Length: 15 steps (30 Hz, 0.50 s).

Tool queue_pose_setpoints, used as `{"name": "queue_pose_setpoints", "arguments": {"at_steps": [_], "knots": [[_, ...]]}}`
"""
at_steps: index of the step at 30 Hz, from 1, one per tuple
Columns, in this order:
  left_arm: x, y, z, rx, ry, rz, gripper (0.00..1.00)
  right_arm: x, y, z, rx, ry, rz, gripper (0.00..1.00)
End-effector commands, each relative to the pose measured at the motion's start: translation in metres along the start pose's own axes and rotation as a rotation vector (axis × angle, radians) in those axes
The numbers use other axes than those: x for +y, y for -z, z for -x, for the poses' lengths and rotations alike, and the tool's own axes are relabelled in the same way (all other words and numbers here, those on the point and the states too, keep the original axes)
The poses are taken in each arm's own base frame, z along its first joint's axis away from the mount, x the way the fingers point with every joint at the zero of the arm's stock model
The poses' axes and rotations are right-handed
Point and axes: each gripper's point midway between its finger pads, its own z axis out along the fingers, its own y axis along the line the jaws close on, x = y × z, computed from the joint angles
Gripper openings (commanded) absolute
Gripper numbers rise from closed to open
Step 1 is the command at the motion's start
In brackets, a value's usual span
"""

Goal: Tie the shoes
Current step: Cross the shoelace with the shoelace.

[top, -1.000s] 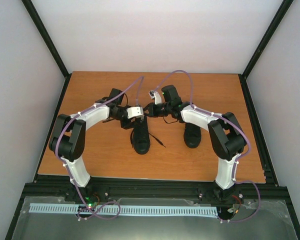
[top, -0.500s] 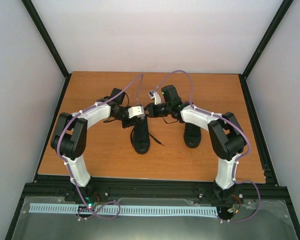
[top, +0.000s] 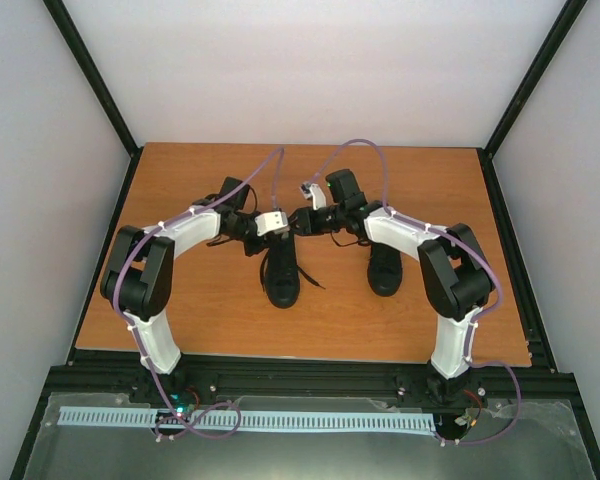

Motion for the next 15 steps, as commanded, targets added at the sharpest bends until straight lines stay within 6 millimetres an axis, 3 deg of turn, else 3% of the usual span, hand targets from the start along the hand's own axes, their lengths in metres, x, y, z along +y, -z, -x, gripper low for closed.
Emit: {"name": "queue_pose_setpoints", "arguments": {"at_steps": [1,5,9,15], "knots": [[0.016,0.006,0.014,-0.036,-0.036,0.077,0.01,0.008,0.018,0.005,-0.008,0.075,0.028,0.41],[0.015,0.006,0.014,-0.039,-0.036,0.076,0.01,-0.014,0.007,-0.011,0.041,0.037,-0.003,0.42],[0.015,0.006,0.011,-0.034,-0.035,0.079,0.01,-0.023,-0.003,-0.019,0.062,0.006,0.018,0.34],[0.013,0.006,0.011,-0.034,-0.033,0.078,0.01,-0.031,-0.012,-0.024,0.069,-0.016,0.035,0.33]]}}
